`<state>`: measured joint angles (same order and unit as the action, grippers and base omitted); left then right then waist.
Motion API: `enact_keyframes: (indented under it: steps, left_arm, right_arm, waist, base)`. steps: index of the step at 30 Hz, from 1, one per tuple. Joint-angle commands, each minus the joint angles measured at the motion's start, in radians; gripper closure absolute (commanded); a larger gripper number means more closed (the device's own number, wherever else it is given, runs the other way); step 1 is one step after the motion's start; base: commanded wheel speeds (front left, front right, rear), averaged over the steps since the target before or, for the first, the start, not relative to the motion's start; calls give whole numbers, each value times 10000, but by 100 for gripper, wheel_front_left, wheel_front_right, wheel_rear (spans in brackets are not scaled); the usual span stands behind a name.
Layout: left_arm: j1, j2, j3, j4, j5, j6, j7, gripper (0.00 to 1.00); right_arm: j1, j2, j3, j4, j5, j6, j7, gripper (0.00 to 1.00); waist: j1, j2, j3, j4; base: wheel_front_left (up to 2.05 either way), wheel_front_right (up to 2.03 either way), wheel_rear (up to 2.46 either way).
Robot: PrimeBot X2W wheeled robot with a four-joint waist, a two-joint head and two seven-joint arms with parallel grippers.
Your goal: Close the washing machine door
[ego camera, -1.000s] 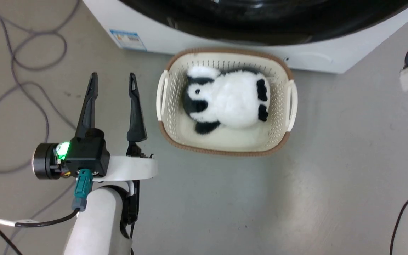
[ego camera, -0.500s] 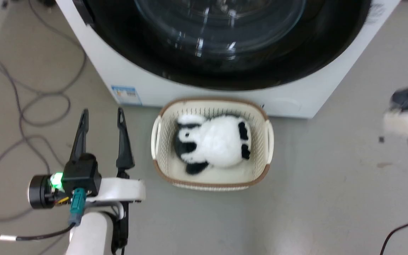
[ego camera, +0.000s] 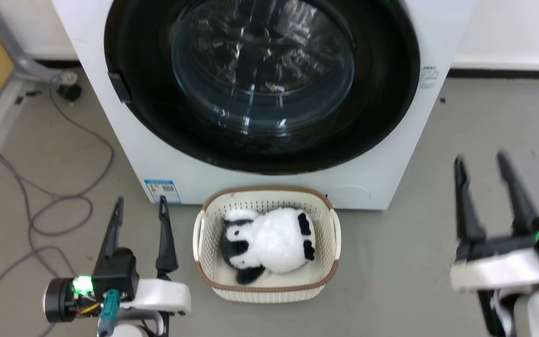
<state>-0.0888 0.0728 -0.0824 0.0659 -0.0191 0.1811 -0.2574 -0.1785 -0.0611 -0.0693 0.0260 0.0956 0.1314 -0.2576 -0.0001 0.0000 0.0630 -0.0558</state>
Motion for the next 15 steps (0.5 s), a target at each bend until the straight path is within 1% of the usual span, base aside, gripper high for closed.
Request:
enact_keyframes:
  steps: [1, 3, 7, 11, 12, 15]
  left_arm:
    - [135, 31, 0, -40, 52, -33, -44, 0]
    - [271, 26, -46, -49, 58, -53, -44, 0]
    - [493, 10, -105, -94, 57, -47, -44, 0]
    - [698, 3, -131, -84, 0, -115, -44, 0]
    - [581, -4, -111, -73, -11, -93, 1, 100]
    - [588, -8, -102, -74, -13, -93, 18, 100]
  right_arm:
    - [208, 60, 9, 28, 14, -7, -42, 0]
    - [644, 91, 28, 115, -63, -7, -42, 0]
    - [1309, 103, 45, 191, 488, -7, -42, 0]
    - [1631, 106, 91, 93, 630, -7, -42, 0]
    - [1507, 52, 83, 145, 573, 0, 3, 100]
    - [1496, 50, 82, 141, 567, 0, 11, 100]
  waist:
    - [1, 0, -136, 5]
    - [1, 0, -278, 41]
    - [1, 0, -428, 88]
    - [1, 0, -547, 70]
    - [1, 0, -549, 71]
    - [1, 0, -561, 72]
  base:
    - [0, 0, 0]
    - [0, 0, 0]
    - [0, 0, 0]
    - [0, 0, 0]
    - [0, 0, 0]
    - [0, 0, 0]
